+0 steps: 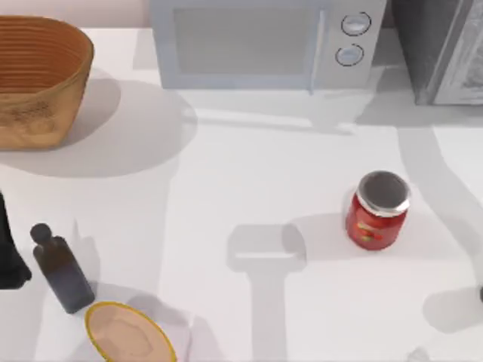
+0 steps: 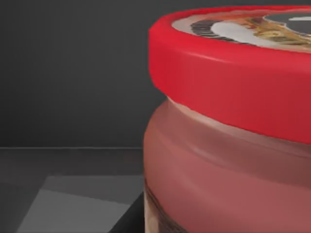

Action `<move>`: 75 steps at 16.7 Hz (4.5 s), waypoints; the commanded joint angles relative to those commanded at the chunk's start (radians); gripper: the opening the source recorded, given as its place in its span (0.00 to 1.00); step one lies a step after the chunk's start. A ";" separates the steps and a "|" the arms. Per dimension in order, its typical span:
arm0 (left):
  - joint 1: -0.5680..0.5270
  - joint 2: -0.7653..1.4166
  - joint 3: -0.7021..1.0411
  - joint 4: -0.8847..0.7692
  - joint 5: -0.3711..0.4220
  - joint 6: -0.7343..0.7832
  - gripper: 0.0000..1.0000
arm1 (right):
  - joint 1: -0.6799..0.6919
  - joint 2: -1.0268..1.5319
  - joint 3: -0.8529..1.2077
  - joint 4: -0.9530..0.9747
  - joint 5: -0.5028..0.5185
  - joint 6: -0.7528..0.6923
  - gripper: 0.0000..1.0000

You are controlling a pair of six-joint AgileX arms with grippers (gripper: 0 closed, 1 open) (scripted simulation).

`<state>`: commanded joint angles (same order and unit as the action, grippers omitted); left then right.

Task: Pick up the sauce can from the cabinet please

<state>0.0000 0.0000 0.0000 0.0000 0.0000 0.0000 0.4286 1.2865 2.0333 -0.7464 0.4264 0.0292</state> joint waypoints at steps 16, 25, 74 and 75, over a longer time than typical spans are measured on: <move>0.000 0.000 0.000 0.000 0.000 0.000 1.00 | -0.330 -0.944 -1.575 0.529 -0.431 -0.008 0.00; 0.000 0.000 0.000 0.000 0.000 0.000 1.00 | -0.429 -1.286 -2.033 0.746 -0.426 -0.029 0.00; 0.000 0.000 0.000 0.000 0.000 0.000 1.00 | 0.358 1.029 -1.149 2.180 -0.377 -0.017 0.00; 0.000 0.000 0.000 0.000 0.000 0.000 1.00 | 0.358 1.036 -1.139 2.177 -0.378 -0.017 0.00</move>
<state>0.0000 0.0000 0.0000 0.0000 0.0000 0.0000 0.7862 2.3226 0.8939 1.4304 0.0488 0.0117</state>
